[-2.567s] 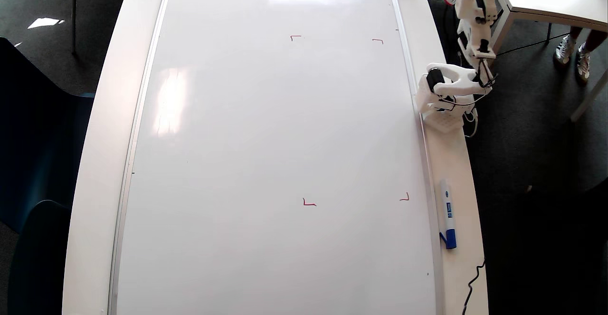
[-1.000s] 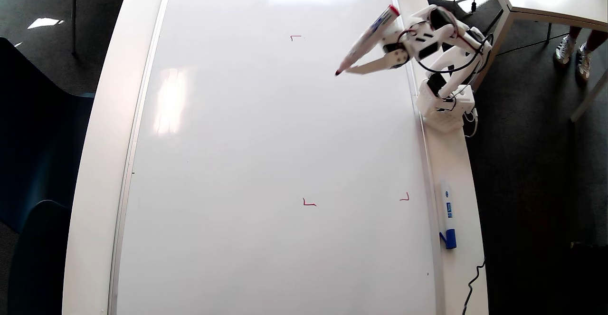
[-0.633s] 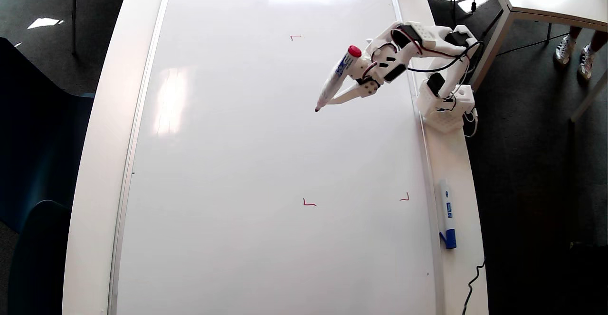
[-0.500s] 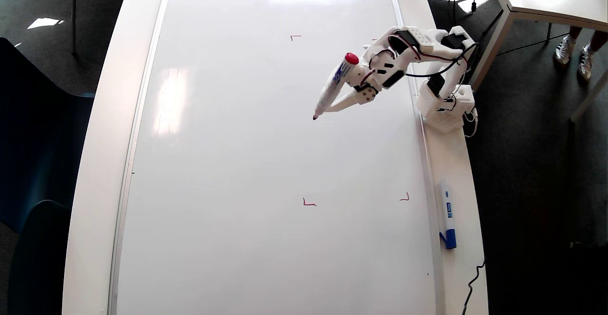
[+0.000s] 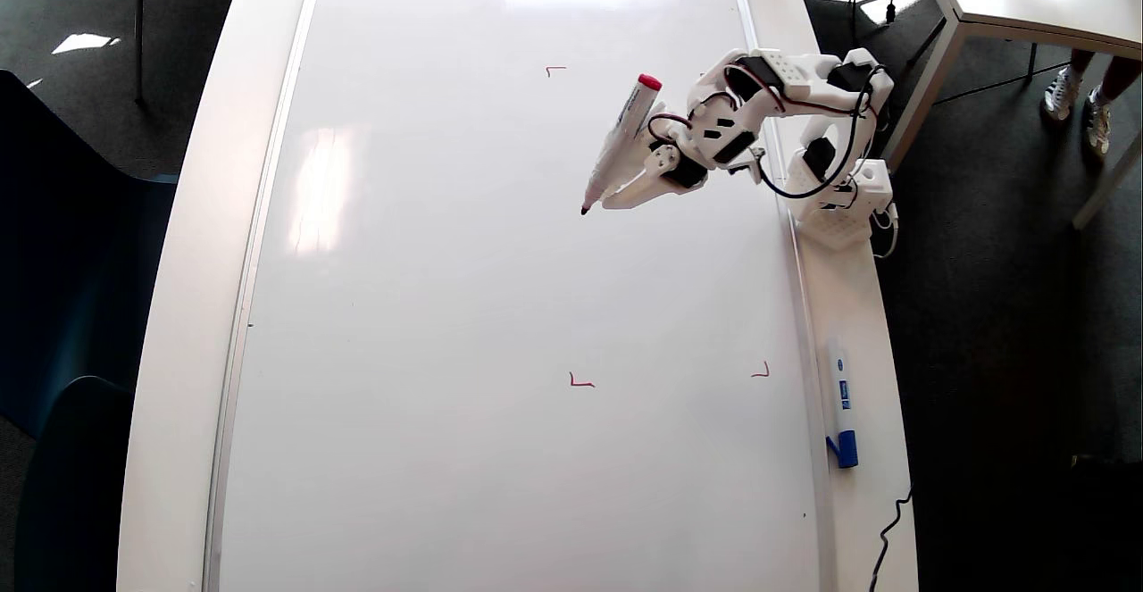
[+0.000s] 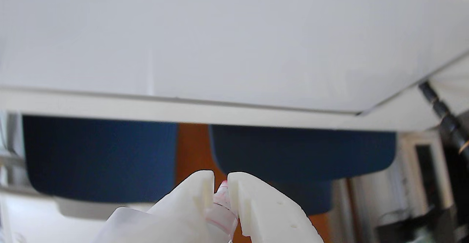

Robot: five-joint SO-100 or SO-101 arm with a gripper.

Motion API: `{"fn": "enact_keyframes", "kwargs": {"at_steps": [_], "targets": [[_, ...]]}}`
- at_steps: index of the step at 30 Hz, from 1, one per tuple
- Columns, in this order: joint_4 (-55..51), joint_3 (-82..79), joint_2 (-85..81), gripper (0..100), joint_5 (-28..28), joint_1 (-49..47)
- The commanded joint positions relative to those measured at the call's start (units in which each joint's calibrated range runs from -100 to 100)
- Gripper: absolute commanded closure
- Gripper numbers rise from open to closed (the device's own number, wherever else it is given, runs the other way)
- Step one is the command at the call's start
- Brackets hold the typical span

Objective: Draw on a whiteboard a robot head using a pen attached to the gripper

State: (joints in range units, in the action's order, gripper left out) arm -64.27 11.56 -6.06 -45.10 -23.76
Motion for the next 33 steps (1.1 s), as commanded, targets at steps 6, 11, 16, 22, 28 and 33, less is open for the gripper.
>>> {"fn": "enact_keyframes", "kwargs": {"at_steps": [6,11,16,22,28,33], "targets": [[-21.22,5.01,6.52,99,26.98,-1.62],[-23.22,16.18,17.25,99,31.21,-1.84],[-23.3,35.42,32.6,99,31.8,-1.18],[-22.78,41.6,41.65,99,29.39,-0.96],[-22.69,41.78,44.84,99,29.66,-3.83],[-22.69,47.13,47.69,99,29.76,-6.04]]}}
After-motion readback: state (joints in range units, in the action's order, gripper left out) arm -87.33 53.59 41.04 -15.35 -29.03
